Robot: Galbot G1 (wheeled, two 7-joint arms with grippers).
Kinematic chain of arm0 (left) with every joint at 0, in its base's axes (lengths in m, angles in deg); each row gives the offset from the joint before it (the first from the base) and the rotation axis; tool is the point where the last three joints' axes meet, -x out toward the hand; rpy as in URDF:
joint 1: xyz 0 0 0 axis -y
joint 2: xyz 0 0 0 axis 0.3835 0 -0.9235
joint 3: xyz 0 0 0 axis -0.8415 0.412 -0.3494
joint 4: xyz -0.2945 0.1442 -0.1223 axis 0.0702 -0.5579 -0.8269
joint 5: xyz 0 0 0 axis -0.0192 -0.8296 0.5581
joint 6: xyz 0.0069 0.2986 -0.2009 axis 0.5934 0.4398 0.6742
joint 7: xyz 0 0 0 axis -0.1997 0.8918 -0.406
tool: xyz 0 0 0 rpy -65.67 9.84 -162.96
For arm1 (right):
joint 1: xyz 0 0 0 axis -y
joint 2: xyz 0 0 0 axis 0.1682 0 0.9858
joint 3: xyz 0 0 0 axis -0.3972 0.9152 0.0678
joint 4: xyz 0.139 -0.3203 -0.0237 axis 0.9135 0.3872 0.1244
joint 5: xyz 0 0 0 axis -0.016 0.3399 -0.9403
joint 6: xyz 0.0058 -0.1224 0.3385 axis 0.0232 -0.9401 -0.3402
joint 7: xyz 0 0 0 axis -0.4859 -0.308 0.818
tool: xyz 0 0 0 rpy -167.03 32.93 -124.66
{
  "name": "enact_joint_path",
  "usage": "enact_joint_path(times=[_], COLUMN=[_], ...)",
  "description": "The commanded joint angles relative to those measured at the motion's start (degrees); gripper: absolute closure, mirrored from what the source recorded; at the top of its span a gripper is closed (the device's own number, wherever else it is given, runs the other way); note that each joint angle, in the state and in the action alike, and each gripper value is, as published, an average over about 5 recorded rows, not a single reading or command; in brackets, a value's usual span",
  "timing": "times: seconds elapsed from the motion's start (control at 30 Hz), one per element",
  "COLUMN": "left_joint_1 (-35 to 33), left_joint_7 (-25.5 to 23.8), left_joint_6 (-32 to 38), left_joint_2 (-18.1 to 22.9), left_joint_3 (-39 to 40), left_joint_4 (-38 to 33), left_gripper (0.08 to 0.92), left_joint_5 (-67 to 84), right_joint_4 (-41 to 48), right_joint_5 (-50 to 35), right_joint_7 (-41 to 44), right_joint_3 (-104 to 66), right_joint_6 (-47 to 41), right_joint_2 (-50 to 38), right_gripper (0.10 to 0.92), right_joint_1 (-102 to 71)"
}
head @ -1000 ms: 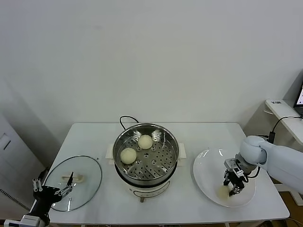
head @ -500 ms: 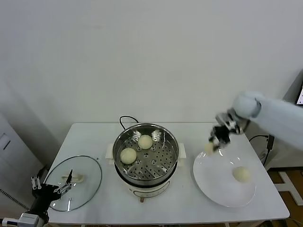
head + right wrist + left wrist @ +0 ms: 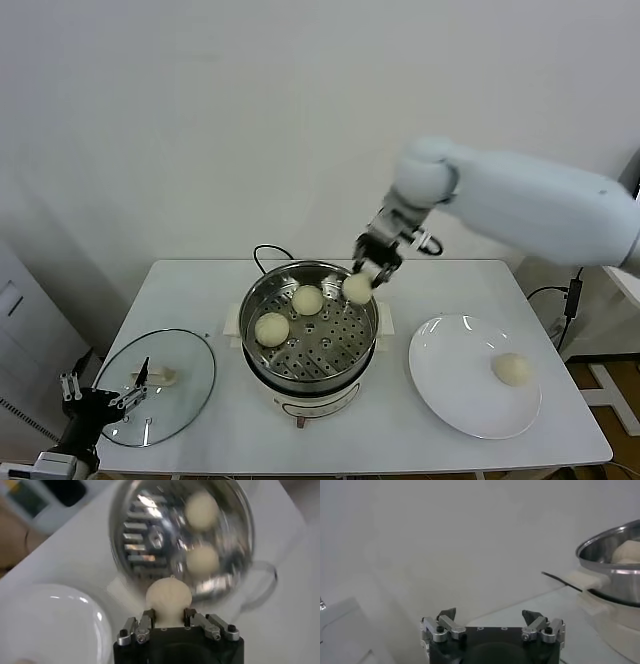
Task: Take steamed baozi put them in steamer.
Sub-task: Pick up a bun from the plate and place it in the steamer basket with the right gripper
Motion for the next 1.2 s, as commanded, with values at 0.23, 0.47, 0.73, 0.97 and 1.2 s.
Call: enact_joint_path(times=[0.23, 0.47, 0.73, 0.97, 1.2], left_joint_1=[-0.1, 0.2, 0.3, 0.3, 0.6], left_joint_7=[0.1, 0.0, 0.0, 0.0, 0.0], left_joint_6=[0.2, 0.1, 0.1, 0.2, 0.2], left_joint_2=[0.5, 0.5, 0.5, 0.5, 0.1], left_joint_3=[-0.1, 0.2, 0.5, 0.7, 0.9], left_joint_4=[0.0, 0.3, 0.5, 0.7, 0.7], left_gripper=[0.177, 0.177, 0.177, 0.177, 0.177], left_joint_5=[0.2, 0.1, 0.0, 0.0, -0.1], right_joint_4=[-3.6, -3.9, -3.2, -0.3, 13.5], right_joint_5=[16.0, 15.8, 15.8, 11.5, -17.1], right_joint_7=[0.3, 1.1, 1.8, 2.2, -3.2], right_joint_3=[-4.0, -4.1, -4.7, -7.9, -4.5], right_joint_6=[14.8, 15.7, 15.6, 14.2, -14.2], right_joint_2=[9.2, 8.9, 8.8, 7.3, -1.3], right_gripper=[0.615, 0.594, 0.463, 0.276, 0.204], right_joint_1=[-11.7, -12.3, -12.2, -9.9, 1.3])
